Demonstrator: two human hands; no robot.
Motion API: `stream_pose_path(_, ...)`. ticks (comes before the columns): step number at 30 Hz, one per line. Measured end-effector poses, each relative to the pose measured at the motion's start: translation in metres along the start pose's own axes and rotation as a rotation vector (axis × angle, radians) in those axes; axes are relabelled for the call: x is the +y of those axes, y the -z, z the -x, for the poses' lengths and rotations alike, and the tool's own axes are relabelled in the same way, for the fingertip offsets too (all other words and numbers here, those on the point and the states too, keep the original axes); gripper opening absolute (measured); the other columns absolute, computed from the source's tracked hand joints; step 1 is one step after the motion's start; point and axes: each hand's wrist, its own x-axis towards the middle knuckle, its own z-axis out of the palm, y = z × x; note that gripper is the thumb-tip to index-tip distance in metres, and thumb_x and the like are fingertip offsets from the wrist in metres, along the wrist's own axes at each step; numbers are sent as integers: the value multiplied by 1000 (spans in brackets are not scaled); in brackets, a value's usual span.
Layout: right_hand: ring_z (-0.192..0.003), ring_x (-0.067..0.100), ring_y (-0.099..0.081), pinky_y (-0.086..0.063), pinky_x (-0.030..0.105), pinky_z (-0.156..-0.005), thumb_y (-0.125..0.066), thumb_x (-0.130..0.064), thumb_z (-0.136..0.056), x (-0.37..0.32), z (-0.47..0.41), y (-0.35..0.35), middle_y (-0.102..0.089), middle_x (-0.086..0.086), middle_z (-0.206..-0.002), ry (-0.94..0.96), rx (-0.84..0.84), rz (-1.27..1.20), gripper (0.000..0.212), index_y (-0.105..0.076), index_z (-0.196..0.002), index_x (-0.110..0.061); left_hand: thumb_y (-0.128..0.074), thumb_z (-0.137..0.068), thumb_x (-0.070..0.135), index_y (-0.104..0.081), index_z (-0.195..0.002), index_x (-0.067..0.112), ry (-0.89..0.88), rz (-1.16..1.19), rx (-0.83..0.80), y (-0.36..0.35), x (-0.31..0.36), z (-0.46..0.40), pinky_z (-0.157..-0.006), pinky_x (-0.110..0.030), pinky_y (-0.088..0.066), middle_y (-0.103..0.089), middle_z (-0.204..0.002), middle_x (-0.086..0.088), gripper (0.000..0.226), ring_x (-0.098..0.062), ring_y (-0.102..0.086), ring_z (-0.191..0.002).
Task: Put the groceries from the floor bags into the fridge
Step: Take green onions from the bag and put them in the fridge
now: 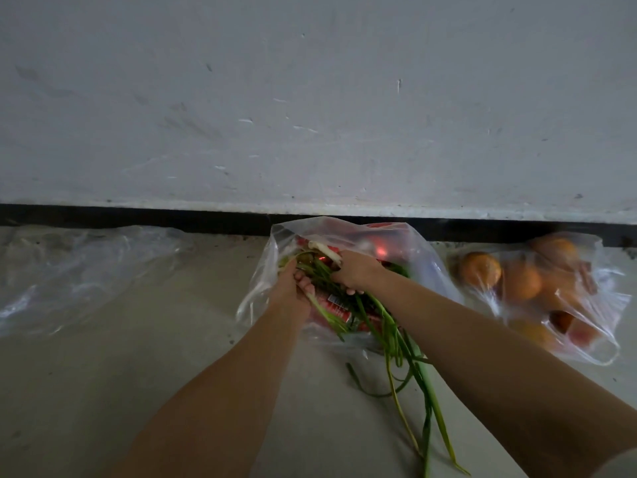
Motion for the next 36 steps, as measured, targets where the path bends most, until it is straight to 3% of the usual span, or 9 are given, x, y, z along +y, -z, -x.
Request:
stream_pose_path(5, -49, 12, -49, -39, 21, -48, -45, -18, -93, 2, -6, 1, -62, 5, -70, -36, -35, -83, 18, -61, -88, -9, -48, -94, 37, -62, -92, 16, -69, -199, 39, 5, -4, 6, -59, -30, -55, -60, -77, -19, 25, -23, -64, -61)
stream_pose_path(11, -47, 11, -35, -30, 20, -49, -35, -22, -98, 3, 0, 13, -42, 1, -55, -44, -185, -142, 40, -45, -60, -14, -42, -93, 45, -61, -107, 12, 80, -270, -28, 15, -4, 15, -94, -48, -49, -67, -108, -16, 41, -36, -64, -104)
stream_pose_path(14, -44, 10, -36, -30, 20, -48, -36, -22, -99, 7, 3, 17, -43, 0, -54, -27, -187, -175, 41, -46, -60, -13, -45, -96, 28, -61, -98, 11, 147, -538, -121, 19, -5, 19, -57, -26, -57, -69, -71, -5, 23, -25, -69, -57)
stream_pose_path(16, -37, 7, -36, -31, 18, -44, -38, -21, -98, 9, 5, 20, -44, 0, -53, -28, -177, -196, 40, -48, -60, -13, -47, -95, 15, -58, -100, 2, 140, -677, -152, 17, -7, 23, -34, -18, -42, -63, -60, -8, 17, -13, -51, -34)
stream_pose_path(22, -43, 12, -39, -31, 18, -37, -42, -13, -93, 11, 9, 19, -53, 5, -61, -22, -141, -326, 22, -57, -79, -7, -53, -74, 8, -59, -100, 19, -245, -931, -222, 5, -13, 12, -77, -48, -58, -65, -100, -19, 29, -30, -66, -85)
stream_pose_path(25, -47, 15, -39, -33, 22, -43, -37, -23, -99, 13, 19, 25, -46, 5, -58, 21, -115, -417, 36, -49, -67, -11, -57, -68, 5, -66, -98, 10, -163, -857, -230, -7, -13, 10, -89, -48, -53, -68, -97, -19, 32, -36, -64, -93)
stream_pose_path(29, -58, 17, -52, -44, 20, -49, -36, -25, -101, 19, 42, 44, -57, 10, -74, 48, 86, -404, 32, -61, -99, -6, -47, -85, 3, -61, -71, 7, -71, -795, -265, -29, -6, 36, -66, -30, -47, -60, -59, -8, 20, -22, -55, -62)
stream_pose_path(33, -48, 13, -39, -33, 26, -47, -40, -25, -99, 22, 78, 52, -45, -1, -56, 25, 156, -523, 32, -53, -71, -17, -43, -81, 6, -51, -56, 12, -11, -794, -266, -46, 8, 77, -52, -27, -33, -43, -46, 0, 26, -15, -38, -47)
stream_pose_path(36, -54, 14, -43, -37, 30, -58, -41, -24, -99, 12, 123, 59, -48, 0, -62, -15, 79, -536, 27, -60, -89, -8, -38, -73, -3, -48, -54, 10, -39, -935, -185, -51, 24, 123, -54, -26, -34, -40, -47, -2, 25, -18, -37, -48)
